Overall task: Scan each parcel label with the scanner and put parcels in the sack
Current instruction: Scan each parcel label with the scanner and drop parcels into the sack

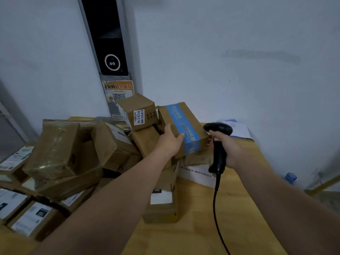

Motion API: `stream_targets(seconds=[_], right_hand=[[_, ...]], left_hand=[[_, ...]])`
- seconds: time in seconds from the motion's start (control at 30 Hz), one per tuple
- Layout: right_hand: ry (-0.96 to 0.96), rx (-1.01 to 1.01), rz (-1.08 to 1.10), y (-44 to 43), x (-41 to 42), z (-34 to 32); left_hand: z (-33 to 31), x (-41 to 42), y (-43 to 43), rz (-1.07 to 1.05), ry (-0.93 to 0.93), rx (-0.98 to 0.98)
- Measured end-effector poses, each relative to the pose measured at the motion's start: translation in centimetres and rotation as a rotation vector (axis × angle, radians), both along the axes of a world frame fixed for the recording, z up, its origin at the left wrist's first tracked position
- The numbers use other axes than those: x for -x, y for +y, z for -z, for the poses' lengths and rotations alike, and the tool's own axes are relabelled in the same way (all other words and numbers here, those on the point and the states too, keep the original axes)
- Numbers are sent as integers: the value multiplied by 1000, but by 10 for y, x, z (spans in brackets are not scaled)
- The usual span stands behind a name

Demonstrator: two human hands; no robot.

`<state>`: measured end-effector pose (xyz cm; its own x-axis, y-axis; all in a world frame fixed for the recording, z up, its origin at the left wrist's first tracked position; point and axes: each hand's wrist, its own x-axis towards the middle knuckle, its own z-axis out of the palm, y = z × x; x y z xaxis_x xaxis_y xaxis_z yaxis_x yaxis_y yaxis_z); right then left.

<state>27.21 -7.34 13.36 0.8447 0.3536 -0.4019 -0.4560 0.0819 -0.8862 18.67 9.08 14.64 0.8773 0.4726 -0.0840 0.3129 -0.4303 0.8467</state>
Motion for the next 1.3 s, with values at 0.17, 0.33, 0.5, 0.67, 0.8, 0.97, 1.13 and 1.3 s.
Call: stream_targets(seconds=[0.17, 0.33, 0.5, 0.67, 0.8, 0.97, 1.13, 1.3], right_hand=[[61, -123, 27, -4, -7, 10], [82, -77, -133, -18, -7, 14], [18, -230, -231, -26, 1, 9], [-76, -268, -200, -26, 21, 5], [-85, -360, -215, -32, 30, -4], [-130, -344, -249, -27, 39, -10], [-240, -259, -114, -20, 39, -6], [-483, -21, -22, -6, 45, -4]], left_hand=[[3, 15, -22, -139, -122, 159], [11, 33, -45, -147, -240, 244], [13, 36, -48, -172, -201, 148], [-6, 30, -56, -222, -95, 120], [-17, 32, -44, -122, -152, 378], [-19, 40, -44, -3, -256, 681], [-20, 45, -34, -50, -292, 553], [-32, 46, -34, -114, -309, 413]])
